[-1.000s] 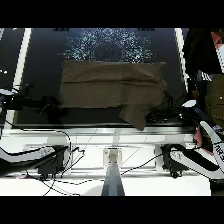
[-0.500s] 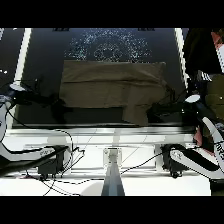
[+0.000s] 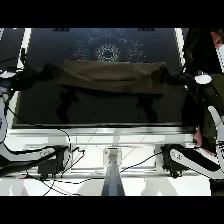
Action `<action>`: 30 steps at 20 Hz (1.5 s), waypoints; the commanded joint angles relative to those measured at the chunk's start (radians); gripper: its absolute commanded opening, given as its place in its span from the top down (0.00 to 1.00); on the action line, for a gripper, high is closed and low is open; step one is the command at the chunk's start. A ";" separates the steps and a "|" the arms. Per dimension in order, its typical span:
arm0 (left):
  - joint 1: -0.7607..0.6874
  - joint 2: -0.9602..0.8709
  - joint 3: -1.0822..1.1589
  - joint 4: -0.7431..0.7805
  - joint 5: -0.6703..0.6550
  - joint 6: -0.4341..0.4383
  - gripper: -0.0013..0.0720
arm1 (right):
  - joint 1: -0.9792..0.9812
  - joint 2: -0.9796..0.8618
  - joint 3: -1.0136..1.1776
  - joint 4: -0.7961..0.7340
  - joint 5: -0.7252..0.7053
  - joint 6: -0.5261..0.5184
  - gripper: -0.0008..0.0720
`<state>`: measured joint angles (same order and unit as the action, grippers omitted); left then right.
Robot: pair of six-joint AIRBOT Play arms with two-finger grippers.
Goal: Fold the clothes and pants, and hang the long-sleeved shirts on hangers.
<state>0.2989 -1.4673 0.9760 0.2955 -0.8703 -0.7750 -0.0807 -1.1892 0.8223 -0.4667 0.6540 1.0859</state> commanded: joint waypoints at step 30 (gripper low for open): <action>-0.016 -0.356 0.372 0.449 -0.126 -0.236 0.10 | 0.177 -0.452 0.356 -0.171 -0.208 0.019 0.04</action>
<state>0.3012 -1.7515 1.2613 0.6872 -0.9195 -0.9890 0.0685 -1.6417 1.1774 -0.6098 0.4244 1.1053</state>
